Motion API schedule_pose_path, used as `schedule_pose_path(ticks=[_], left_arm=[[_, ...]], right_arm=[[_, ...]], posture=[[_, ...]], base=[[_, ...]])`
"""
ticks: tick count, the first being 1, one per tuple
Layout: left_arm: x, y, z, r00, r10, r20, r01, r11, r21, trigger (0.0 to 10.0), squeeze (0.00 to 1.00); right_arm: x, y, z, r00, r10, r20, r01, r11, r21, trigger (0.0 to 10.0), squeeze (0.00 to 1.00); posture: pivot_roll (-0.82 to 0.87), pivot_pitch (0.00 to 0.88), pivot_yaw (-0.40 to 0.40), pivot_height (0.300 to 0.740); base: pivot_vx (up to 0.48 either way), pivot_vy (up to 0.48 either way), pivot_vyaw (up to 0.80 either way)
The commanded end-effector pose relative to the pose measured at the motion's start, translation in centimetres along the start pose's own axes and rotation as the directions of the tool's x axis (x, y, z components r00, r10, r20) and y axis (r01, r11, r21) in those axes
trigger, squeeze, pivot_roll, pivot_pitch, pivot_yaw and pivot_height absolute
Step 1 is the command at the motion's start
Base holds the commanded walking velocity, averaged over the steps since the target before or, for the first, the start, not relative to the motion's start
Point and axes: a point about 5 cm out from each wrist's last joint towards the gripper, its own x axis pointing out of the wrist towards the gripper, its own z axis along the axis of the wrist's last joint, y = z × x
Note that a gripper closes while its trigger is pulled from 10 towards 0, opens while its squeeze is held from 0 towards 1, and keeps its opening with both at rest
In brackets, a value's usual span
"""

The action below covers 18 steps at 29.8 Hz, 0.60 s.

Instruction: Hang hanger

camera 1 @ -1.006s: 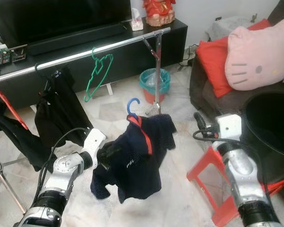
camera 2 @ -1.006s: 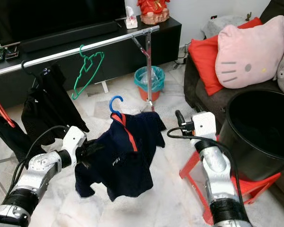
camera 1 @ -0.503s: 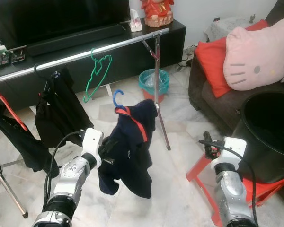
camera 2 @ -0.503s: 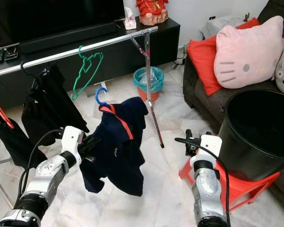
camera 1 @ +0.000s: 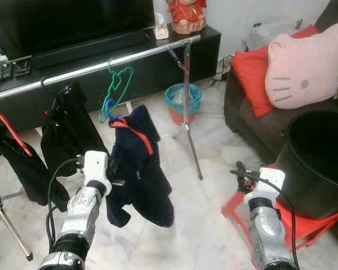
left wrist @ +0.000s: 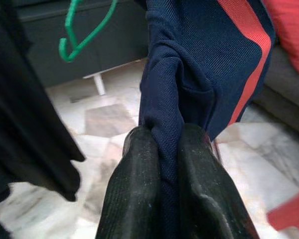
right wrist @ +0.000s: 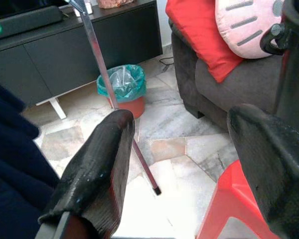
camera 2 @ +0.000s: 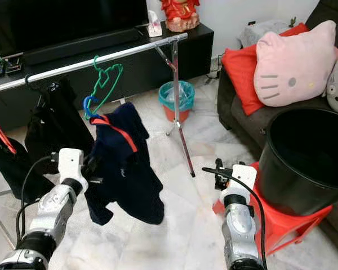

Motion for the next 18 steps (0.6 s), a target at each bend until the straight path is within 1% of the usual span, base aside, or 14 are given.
schedule_pose_path(ticks=[1, 3, 6, 10, 18], left_arm=[[-0.1, 0.7, 1.1, 0.998, 0.018, 0.060, -0.021, 0.998, 0.054, 10.0, 0.00], [-0.7, 1.0, 0.5, 0.998, 0.026, 0.053, -0.029, 0.998, 0.064, 10.0, 0.00], [-1.0, 1.0, 0.4, 0.998, 0.015, 0.056, -0.019, 0.997, 0.073, 10.0, 0.00], [-1.2, 1.4, 0.8, 0.997, 0.019, 0.079, -0.024, 0.997, 0.071, 10.0, 0.00], [-1.2, 1.4, 0.8, 0.997, 0.019, 0.079, -0.024, 0.997, 0.071, 10.0, 0.00]], right_arm=[[-0.2, 0.2, -0.4, 1.000, -0.005, -0.010, 0.005, 1.000, 0.005, 10.0, 0.00], [-0.5, -0.1, -0.7, 1.000, -0.015, -0.014, 0.015, 1.000, 0.008, 10.0, 0.00], [-0.7, -0.3, -0.8, 1.000, -0.017, -0.014, 0.017, 1.000, 0.001, 10.0, 0.00], [-0.7, -0.2, -0.8, 1.000, -0.016, -0.015, 0.016, 1.000, -0.005, 10.0, 0.00], [-0.7, -0.2, -0.8, 1.000, -0.016, -0.015, 0.016, 1.000, -0.005, 10.0, 0.00]], posture=[[0.00, 0.000, 0.081, 0.740], [0.00, 0.000, 0.079, 0.740], [0.00, 0.000, 0.079, 0.740], [0.00, 0.000, 0.081, 0.740], [0.00, 0.000, 0.081, 0.740]], base=[[0.000, 0.000, 0.00], [0.000, 0.000, 0.00], [0.000, 0.000, 0.00], [0.000, 0.000, 0.00], [0.000, 0.000, 0.00]])
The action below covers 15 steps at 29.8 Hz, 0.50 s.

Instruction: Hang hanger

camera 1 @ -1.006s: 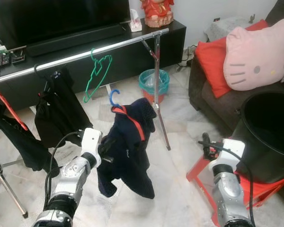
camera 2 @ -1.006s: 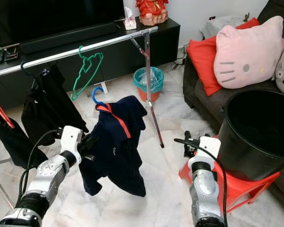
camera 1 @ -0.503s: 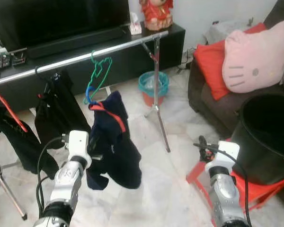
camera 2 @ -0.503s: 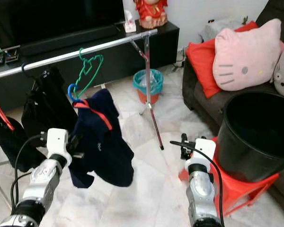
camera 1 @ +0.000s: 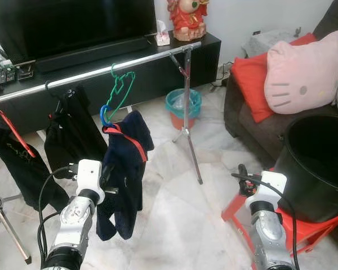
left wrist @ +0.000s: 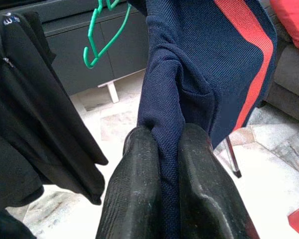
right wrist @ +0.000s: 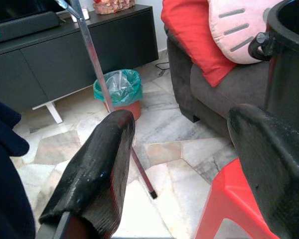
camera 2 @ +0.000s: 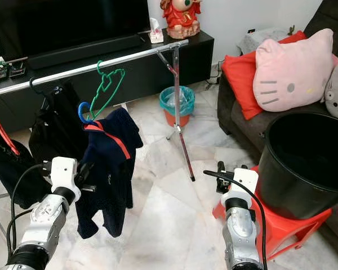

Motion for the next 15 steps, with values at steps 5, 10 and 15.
schedule_pose_path(ticks=[5, 10, 15], left_arm=[[0.10, 0.74, 1.19, 0.998, 0.010, 0.063, -0.012, 1.000, 0.025, 10.0, 0.00], [0.10, 0.74, 1.19, 0.998, 0.010, 0.063, -0.012, 1.000, 0.025, 10.0, 0.00], [0.10, 0.74, 1.19, 0.998, 0.010, 0.063, -0.012, 1.000, 0.025, 10.0, 0.00]], right_arm=[[-0.16, 0.23, -0.33, 1.000, 0.003, -0.010, -0.003, 1.000, 0.001, 10.0, 0.00], [-0.16, 0.23, -0.33, 1.000, 0.003, -0.010, -0.003, 1.000, 0.001, 10.0, 0.00], [-0.16, 0.23, -0.33, 1.000, 0.003, -0.010, -0.003, 1.000, 0.001, 10.0, 0.00]], posture=[[0.00, 0.000, 0.081, 0.740], [0.00, 0.000, 0.081, 0.740], [0.00, 0.000, 0.081, 0.740]], base=[[0.000, 0.000, 0.00], [0.000, 0.000, 0.00], [0.000, 0.000, 0.00]])
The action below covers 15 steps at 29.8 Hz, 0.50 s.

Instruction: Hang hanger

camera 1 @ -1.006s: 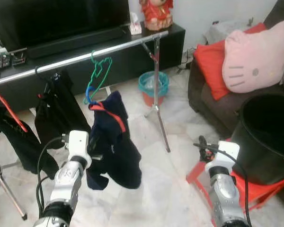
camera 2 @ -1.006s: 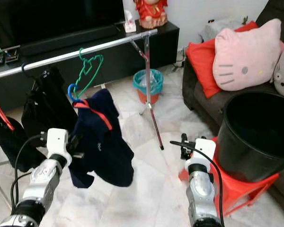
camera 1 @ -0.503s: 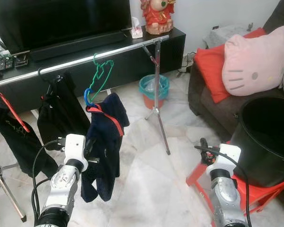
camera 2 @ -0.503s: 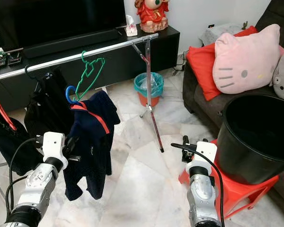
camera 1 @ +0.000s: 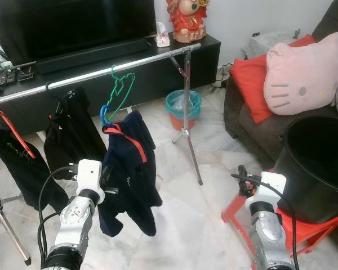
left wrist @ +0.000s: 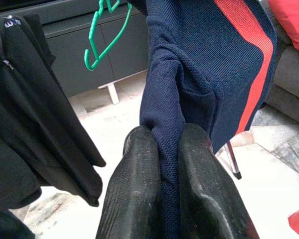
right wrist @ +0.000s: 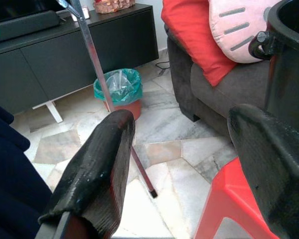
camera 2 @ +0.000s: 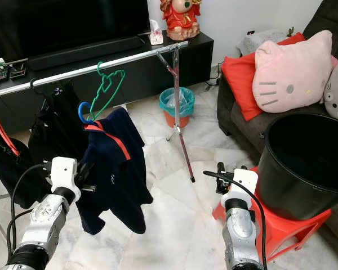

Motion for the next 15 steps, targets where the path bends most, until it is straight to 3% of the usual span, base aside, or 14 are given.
schedule_pose_path(ticks=[1, 8, 15], left_arm=[[0.10, 0.74, 1.19, 0.998, 0.010, 0.063, -0.012, 1.000, 0.025, 10.0, 0.00], [0.02, 0.90, 1.25, 0.998, 0.017, 0.064, -0.018, 1.000, 0.023, 10.0, 0.00], [0.57, 0.38, 1.03, 0.999, 0.035, 0.038, -0.035, 0.999, 0.006, 10.0, 0.00]], right_arm=[[-0.11, 0.23, -0.17, 1.000, 0.003, -0.003, -0.003, 1.000, 0.001, 10.0, 0.00], [-0.07, 0.30, -0.14, 1.000, 0.005, 0.000, -0.005, 1.000, -0.002, 10.0, 0.00], [0.50, 0.16, 0.37, 1.000, 0.004, 0.013, -0.005, 1.000, 0.021, 10.0, 0.00]], posture=[[0.00, 0.000, 0.081, 0.740], [0.00, 0.000, 0.081, 0.740], [0.01, 0.004, 0.077, 0.740]], base=[[0.000, 0.000, 0.00], [0.000, 0.000, 0.00], [0.000, 0.000, 0.80]])
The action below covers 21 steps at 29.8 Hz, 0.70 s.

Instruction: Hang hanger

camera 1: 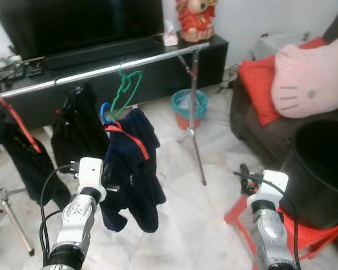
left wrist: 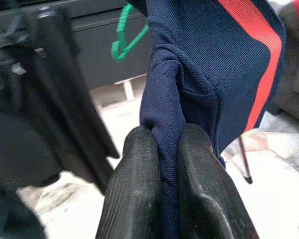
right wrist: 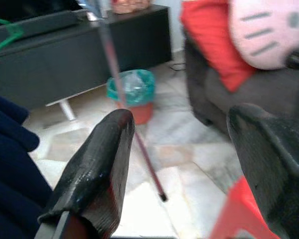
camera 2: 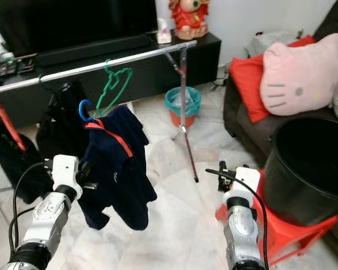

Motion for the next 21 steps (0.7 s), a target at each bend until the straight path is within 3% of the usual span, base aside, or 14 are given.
schedule_pose_path(ticks=[1, 7, 11, 21], left_arm=[[0.27, 0.59, 0.76, 0.999, 0.021, 0.031, -0.022, 1.000, 0.009, 10.0, 0.00], [0.25, 0.61, 0.75, 0.999, 0.027, 0.030, -0.027, 1.000, 0.013, 10.0, 0.00], [0.27, 0.59, 0.78, 0.999, 0.026, 0.032, -0.027, 0.999, 0.022, 10.0, 0.00], [0.30, 0.53, 0.77, 0.999, 0.032, 0.030, -0.033, 0.999, 0.029, 10.0, 0.00]], right_arm=[[-0.06, 0.23, -0.18, 1.000, 0.006, -0.005, -0.006, 1.000, 0.014, 10.0, 0.00], [-0.07, 0.22, -0.26, 1.000, 0.008, -0.009, -0.008, 1.000, 0.017, 10.0, 0.00], [-0.02, 0.15, -0.18, 1.000, 0.011, -0.006, -0.011, 1.000, -0.015, 10.0, 0.00], [-0.08, 0.35, -0.21, 1.000, 0.017, -0.004, -0.017, 1.000, 0.009, 10.0, 0.00]], posture=[[0.01, 0.007, 0.077, 0.740], [0.01, 0.013, 0.077, 0.740], [0.01, 0.016, 0.077, 0.740], [0.01, 0.023, 0.078, 0.740]], base=[[0.000, 0.000, 0.80], [0.000, 0.000, 0.00], [0.000, -0.148, 0.67], [0.000, -0.403, 0.80]])
